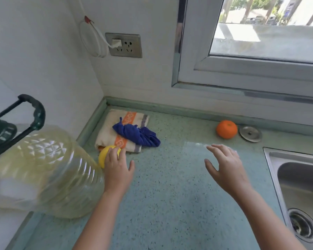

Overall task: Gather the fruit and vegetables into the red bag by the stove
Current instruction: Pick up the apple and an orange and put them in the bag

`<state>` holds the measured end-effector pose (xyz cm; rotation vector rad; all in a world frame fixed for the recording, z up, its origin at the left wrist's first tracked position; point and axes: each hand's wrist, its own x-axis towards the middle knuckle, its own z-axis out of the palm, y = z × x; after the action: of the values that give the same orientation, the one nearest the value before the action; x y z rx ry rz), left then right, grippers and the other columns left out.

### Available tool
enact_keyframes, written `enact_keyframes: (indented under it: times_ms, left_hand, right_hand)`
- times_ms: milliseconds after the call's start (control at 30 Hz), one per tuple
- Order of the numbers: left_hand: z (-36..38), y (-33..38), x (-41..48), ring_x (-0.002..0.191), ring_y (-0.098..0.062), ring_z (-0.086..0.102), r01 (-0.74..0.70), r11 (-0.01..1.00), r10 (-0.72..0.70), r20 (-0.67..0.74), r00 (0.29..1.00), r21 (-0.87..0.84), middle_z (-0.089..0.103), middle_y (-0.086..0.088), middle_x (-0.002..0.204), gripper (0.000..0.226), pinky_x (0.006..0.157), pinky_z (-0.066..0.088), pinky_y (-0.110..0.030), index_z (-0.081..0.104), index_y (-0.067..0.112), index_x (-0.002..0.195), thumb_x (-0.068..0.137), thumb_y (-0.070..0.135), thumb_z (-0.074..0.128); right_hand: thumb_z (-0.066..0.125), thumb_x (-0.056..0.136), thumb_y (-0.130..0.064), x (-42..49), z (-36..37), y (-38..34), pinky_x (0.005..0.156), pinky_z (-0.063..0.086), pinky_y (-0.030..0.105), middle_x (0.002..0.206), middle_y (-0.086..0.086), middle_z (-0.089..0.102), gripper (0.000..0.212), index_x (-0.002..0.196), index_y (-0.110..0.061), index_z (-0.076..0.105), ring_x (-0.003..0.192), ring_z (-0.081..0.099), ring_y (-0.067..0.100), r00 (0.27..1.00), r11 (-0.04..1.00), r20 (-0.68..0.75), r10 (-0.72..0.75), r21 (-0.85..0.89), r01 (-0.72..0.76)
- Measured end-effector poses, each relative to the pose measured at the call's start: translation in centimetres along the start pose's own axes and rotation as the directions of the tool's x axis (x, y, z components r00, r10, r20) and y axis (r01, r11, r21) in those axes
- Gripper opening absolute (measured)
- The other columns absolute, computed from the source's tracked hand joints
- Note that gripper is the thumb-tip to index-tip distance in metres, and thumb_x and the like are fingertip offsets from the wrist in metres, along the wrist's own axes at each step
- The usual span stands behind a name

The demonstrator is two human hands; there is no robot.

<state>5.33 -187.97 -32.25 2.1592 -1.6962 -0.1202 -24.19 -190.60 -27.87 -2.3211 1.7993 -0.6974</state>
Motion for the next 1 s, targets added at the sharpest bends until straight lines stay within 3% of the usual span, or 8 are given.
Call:
enact_keyframes:
  times_ms: [200,400,567,1000]
  left_hand:
    - [1.2,-0.9,2.0,0.120,-0.052,0.037,0.068,0.987,-0.079,0.065,0.995,0.146,0.049,-0.034,0.120,0.051,0.096,0.035,-0.060,0.056,-0.007,0.113,0.069,0.010,0.076]
    - [1.8,-1.5,3.4,0.112,-0.054,0.041,0.079,0.960,-0.100,0.068,0.993,0.269,0.050,-0.035,0.116,0.057,0.085,0.040,-0.063,0.058,-0.008,0.104,0.053,0.001,0.083]
    - [2.5,-2.2,3.8,0.108,-0.051,0.042,0.089,0.932,-0.101,0.017,0.995,0.352,0.049,-0.035,0.116,0.055,0.077,0.042,-0.062,0.057,-0.005,0.105,0.053,-0.013,0.075]
    - [2.2,-1.0,4.0,0.100,-0.050,0.042,0.267,0.945,-0.255,-0.089,0.963,0.187,0.048,-0.033,0.115,0.060,0.075,0.042,-0.060,0.059,-0.001,0.106,0.051,0.001,0.083]
  right_hand:
    - [0.069,0.076,-0.012,2.7,1.9,2.8,0.090,0.042,0.054,0.113,0.020,0.060,0.038,0.111,-0.001,0.059,0.108,0.053,0.038,0.999,0.999,0.024,0.048,0.014,-0.049]
    - [0.069,0.076,-0.008,5.6,3.9,5.9,0.098,0.035,0.054,0.127,0.027,0.049,0.047,0.119,0.001,0.054,0.119,0.043,0.043,0.994,0.994,-0.009,0.106,0.029,-0.106]
    - [0.072,0.072,-0.007,7.8,4.9,8.8,0.098,0.032,0.057,0.129,0.033,0.043,0.054,0.121,0.000,0.052,0.120,0.038,0.048,0.986,0.987,-0.045,0.161,0.012,-0.161]
    - [0.072,0.074,-0.023,10.6,5.6,12.7,0.101,0.027,0.056,0.140,0.028,0.031,0.065,0.130,-0.009,0.044,0.126,0.027,0.045,0.955,0.955,-0.025,0.295,-0.010,-0.296]
